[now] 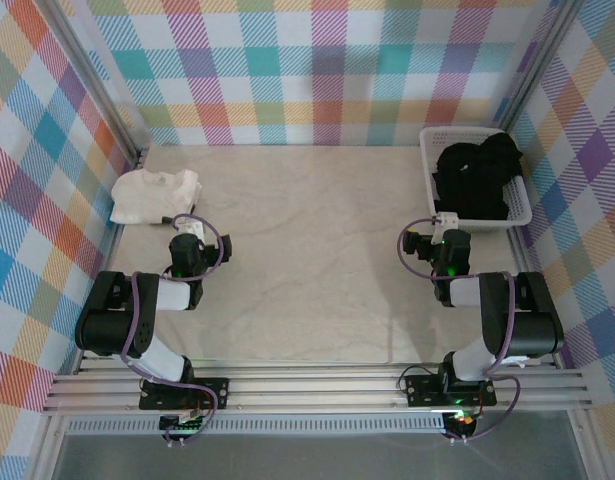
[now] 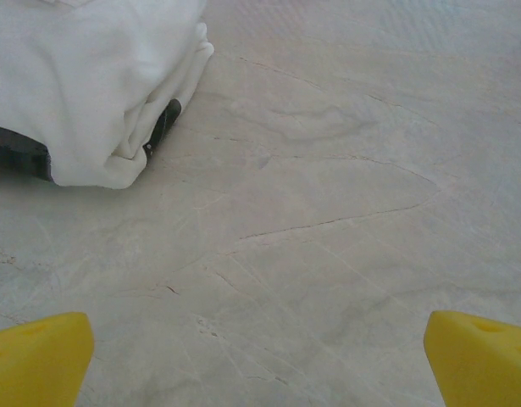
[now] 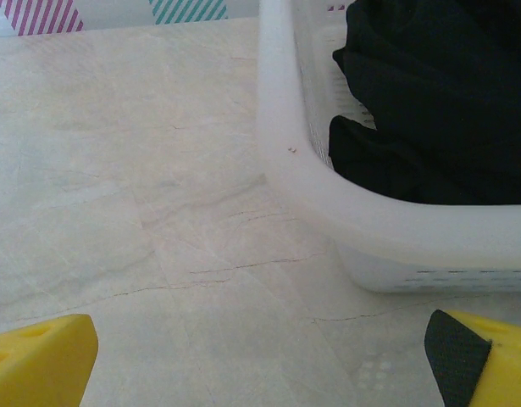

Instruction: Fold the inside-out t-shirt

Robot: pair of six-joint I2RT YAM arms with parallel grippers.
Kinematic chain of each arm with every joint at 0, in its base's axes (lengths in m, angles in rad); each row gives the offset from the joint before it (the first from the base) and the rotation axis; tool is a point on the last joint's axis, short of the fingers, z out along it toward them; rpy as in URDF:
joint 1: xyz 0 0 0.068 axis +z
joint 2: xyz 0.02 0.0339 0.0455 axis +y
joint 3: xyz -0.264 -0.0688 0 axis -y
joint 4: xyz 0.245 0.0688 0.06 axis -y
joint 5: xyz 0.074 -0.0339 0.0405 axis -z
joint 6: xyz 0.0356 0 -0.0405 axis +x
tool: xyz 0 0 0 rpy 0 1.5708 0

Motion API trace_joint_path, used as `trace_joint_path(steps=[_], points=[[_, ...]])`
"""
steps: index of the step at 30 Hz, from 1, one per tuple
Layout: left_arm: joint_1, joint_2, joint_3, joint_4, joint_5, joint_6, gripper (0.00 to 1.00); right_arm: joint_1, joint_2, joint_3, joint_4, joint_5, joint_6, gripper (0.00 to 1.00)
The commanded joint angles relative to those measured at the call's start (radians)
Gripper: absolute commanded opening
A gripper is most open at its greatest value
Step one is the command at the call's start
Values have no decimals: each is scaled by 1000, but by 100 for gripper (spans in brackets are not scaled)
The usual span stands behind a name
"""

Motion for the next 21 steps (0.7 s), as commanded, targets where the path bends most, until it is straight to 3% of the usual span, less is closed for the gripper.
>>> trace_joint_path(steps=[1,9,11,14,17,21], points=[[-5,0,18,20,7,12,100,5,5,17,23,-20,-16,99],[-5,-28,16,2,-15,3,100,5,-3,8,39,-7,-14,100],[-5,-116,25,-101,-67,-22,100,7,-56,3,-3,19,-3,100],[-5,-295,79,-409,-207,-169,100,5,-206,15,-165,136,57,100],[-5,-470,98,-596,-214,-294,100,3,-392,16,-347,249,217,100],[-3,-608,154,-697,-146,-338,100,11,-600,76,-542,38,304,98]])
